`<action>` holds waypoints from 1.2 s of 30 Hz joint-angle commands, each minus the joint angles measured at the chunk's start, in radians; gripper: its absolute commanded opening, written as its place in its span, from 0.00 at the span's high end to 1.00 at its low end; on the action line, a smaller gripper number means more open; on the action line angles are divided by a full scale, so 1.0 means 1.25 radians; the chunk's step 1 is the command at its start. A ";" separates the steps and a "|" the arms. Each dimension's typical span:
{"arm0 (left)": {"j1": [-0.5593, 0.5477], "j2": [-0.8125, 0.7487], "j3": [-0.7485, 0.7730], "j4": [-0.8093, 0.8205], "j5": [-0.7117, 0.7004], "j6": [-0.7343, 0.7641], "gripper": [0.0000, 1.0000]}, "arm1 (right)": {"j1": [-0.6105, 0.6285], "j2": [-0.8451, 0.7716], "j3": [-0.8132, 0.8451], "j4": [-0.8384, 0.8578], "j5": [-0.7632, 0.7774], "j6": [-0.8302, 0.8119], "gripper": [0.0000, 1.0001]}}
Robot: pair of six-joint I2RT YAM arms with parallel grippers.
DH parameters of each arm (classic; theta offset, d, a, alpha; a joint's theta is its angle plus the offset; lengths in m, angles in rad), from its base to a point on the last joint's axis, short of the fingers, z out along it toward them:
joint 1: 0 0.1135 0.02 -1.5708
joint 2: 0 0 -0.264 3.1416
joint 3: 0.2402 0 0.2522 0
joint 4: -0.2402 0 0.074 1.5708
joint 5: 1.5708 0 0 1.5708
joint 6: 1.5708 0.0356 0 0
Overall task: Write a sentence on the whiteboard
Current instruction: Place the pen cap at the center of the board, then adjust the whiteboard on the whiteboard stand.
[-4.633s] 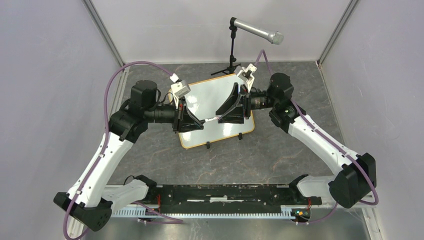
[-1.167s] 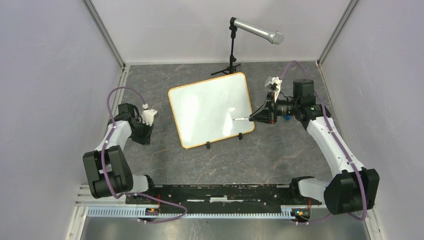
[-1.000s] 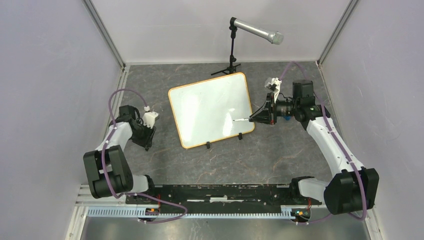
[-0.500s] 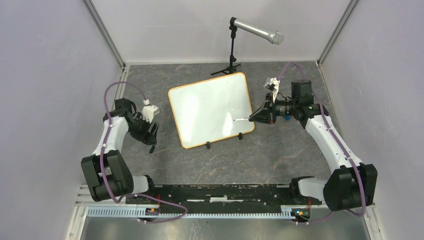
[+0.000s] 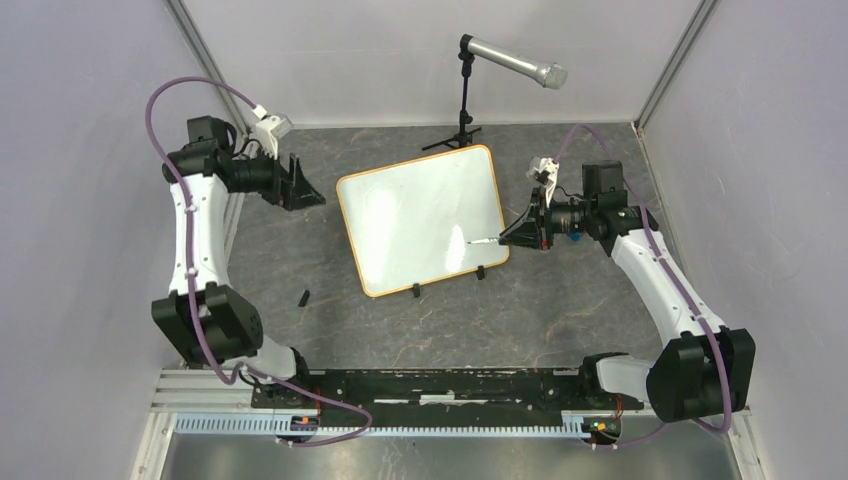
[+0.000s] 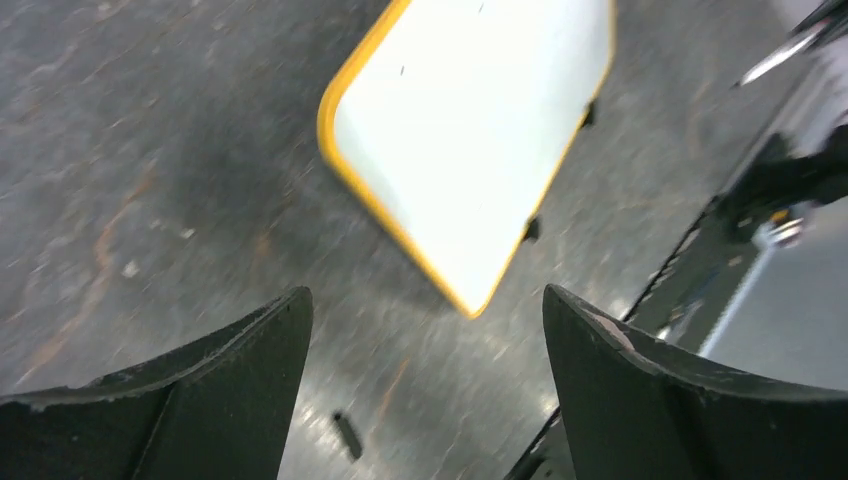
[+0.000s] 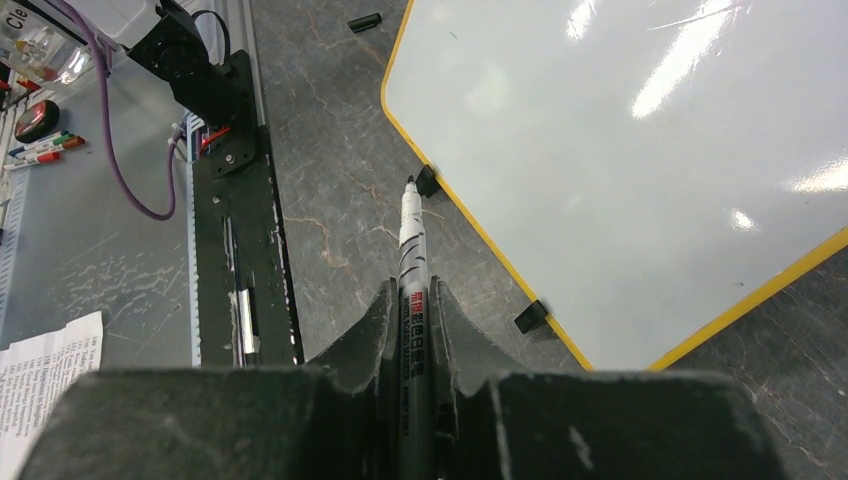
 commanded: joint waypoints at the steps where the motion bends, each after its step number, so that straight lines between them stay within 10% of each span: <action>1: -0.013 0.096 0.040 0.037 0.173 -0.166 0.09 | -0.002 -0.016 0.036 -0.002 -0.014 -0.016 1.00; 7: -0.056 0.131 -0.023 0.278 0.141 -0.354 0.13 | -0.001 -0.030 0.038 -0.008 -0.011 -0.018 1.00; 23: -0.168 0.243 0.002 0.353 0.116 -0.404 0.42 | -0.002 -0.022 0.050 -0.073 -0.009 -0.076 1.00; 36: -0.220 0.260 -0.051 0.353 0.159 -0.401 0.86 | -0.001 -0.026 0.052 -0.089 -0.012 -0.089 1.00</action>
